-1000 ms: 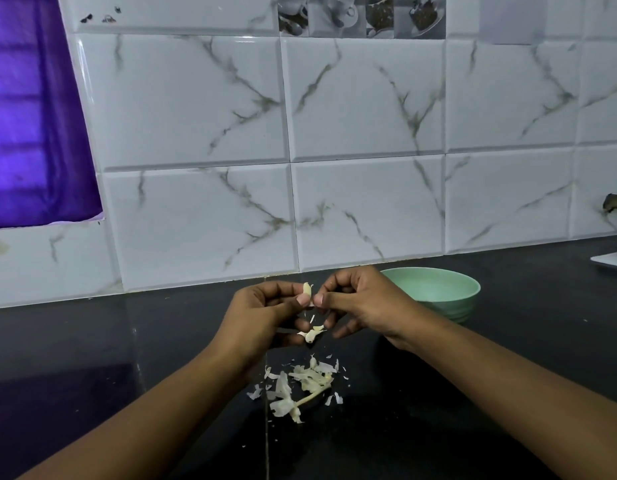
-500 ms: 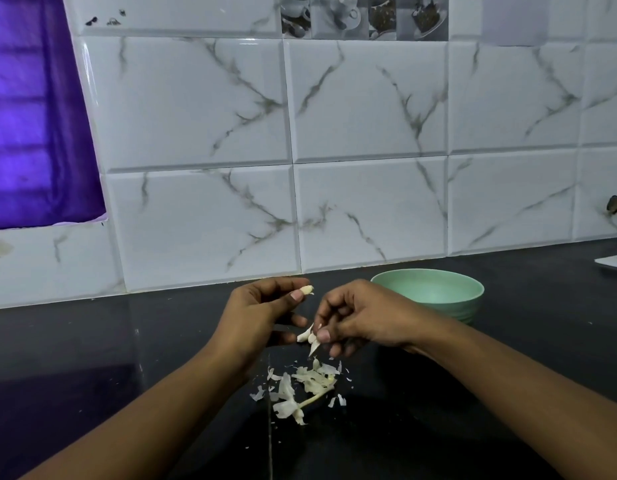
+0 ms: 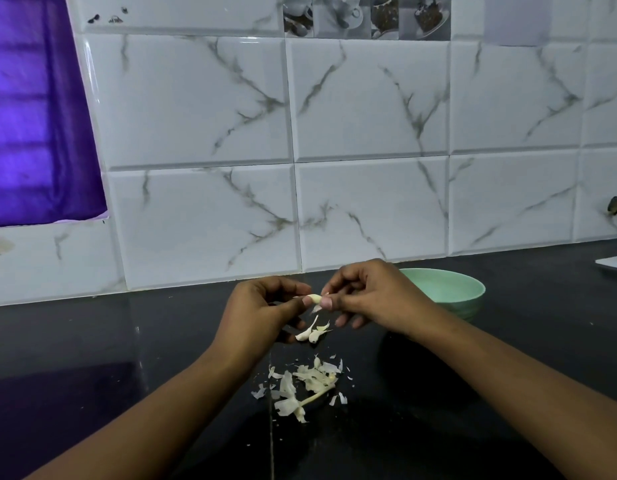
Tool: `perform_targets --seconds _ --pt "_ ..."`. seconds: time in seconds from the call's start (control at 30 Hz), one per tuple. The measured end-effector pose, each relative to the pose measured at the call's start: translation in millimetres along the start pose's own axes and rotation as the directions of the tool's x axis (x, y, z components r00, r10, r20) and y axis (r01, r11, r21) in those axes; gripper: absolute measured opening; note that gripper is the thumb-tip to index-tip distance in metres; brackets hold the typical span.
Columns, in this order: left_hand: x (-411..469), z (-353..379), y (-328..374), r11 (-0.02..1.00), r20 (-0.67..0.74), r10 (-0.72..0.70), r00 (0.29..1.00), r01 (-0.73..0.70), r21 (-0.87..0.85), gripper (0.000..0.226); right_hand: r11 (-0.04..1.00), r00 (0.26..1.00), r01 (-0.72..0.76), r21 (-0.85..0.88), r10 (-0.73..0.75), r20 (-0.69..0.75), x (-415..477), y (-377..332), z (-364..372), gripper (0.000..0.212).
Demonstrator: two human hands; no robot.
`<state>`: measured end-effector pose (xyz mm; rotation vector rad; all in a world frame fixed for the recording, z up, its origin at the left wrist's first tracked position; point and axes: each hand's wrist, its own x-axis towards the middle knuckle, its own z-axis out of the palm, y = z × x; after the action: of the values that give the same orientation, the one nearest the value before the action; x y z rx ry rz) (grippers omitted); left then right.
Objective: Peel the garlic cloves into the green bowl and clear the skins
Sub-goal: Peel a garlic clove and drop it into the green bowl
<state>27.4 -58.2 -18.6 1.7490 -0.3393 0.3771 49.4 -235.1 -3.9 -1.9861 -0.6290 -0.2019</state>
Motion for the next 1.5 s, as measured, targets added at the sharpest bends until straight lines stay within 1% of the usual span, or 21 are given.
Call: perform_targets --seconds 0.07,0.13,0.27,0.4,0.47,0.53,0.7,0.93,1.07,1.2,1.23,1.27,1.33,1.37,1.43,1.5 --pt "-1 1 0 0.999 0.001 0.014 1.000 -0.014 0.035 0.008 1.000 0.999 0.028 0.014 -0.028 -0.022 0 0 -1 0.004" --pt "-1 1 0 0.999 0.005 0.017 1.000 -0.017 0.042 0.008 0.999 0.999 0.035 0.040 -0.035 -0.001 0 0 -1 0.005" --pt "-2 1 1 0.999 0.026 -0.026 0.999 0.027 -0.034 0.009 0.984 0.998 -0.029 0.176 0.020 0.055 0 1 1 0.004" --pt "-2 2 2 0.996 0.022 -0.042 0.999 0.044 -0.075 0.008 0.971 0.995 -0.057 0.231 0.036 0.095 0 1 -1 0.007" --pt "-1 2 2 0.997 0.022 -0.041 0.999 0.043 -0.070 0.008 0.976 0.994 -0.062 0.210 0.041 0.102 -1 1 -1 0.006" --pt "-1 2 1 0.997 0.024 -0.041 0.999 0.042 -0.058 0.008 0.987 0.994 -0.058 0.150 0.043 0.100 -2 0 -2 0.005" --pt "-1 3 1 0.996 0.025 -0.045 0.999 0.047 -0.078 0.007 0.999 0.996 -0.046 0.005 0.046 0.076 -2 -1 1 0.012" --pt "-1 2 0 0.996 0.026 -0.049 0.998 0.051 -0.080 0.007 0.996 0.998 -0.021 -0.090 0.027 0.064 -4 -2 9 0.016" --pt "-3 3 0 0.992 0.073 -0.058 0.996 0.066 -0.104 0.009 0.998 0.999 -0.011 -0.057 0.014 0.052 -3 -2 10 0.014" --pt "-2 5 3 0.978 0.053 -0.055 0.997 0.064 -0.197 0.010 0.999 0.997 -0.036 0.038 0.033 0.066 -2 0 8 0.007" --pt "-2 4 3 0.973 0.043 -0.059 0.997 0.067 -0.220 0.010 0.998 0.998 -0.020 0.056 0.017 0.056 -2 -1 7 0.003" --pt "-1 3 4 0.969 0.036 -0.066 0.997 0.072 -0.237 0.009 0.997 0.999 0.008 0.075 -0.011 0.039 -2 -1 6 0.005" --pt "-1 2 3 0.959 0.027 -0.088 0.996 0.092 -0.269 0.009 0.991 0.996 0.094 0.095 -0.094 -0.003 -3 -2 4 0.017" --pt "0 2 3 0.953 0.032 -0.100 0.994 0.105 -0.282 0.013 0.986 0.990 0.144 0.088 -0.142 -0.027 -3 -4 4 0.019" --pt "-1 2 2 0.947 0.061 -0.117 0.991 0.130 -0.293 0.021 0.970 0.970 0.235 0.057 -0.230 -0.085 -4 -5 4 0.018" --pt "-2 3 3 0.944 0.094 -0.121 0.988 0.143 -0.298 0.024 0.951 0.942 0.307 0.043 -0.297 -0.154 -5 -5 5 0.015"
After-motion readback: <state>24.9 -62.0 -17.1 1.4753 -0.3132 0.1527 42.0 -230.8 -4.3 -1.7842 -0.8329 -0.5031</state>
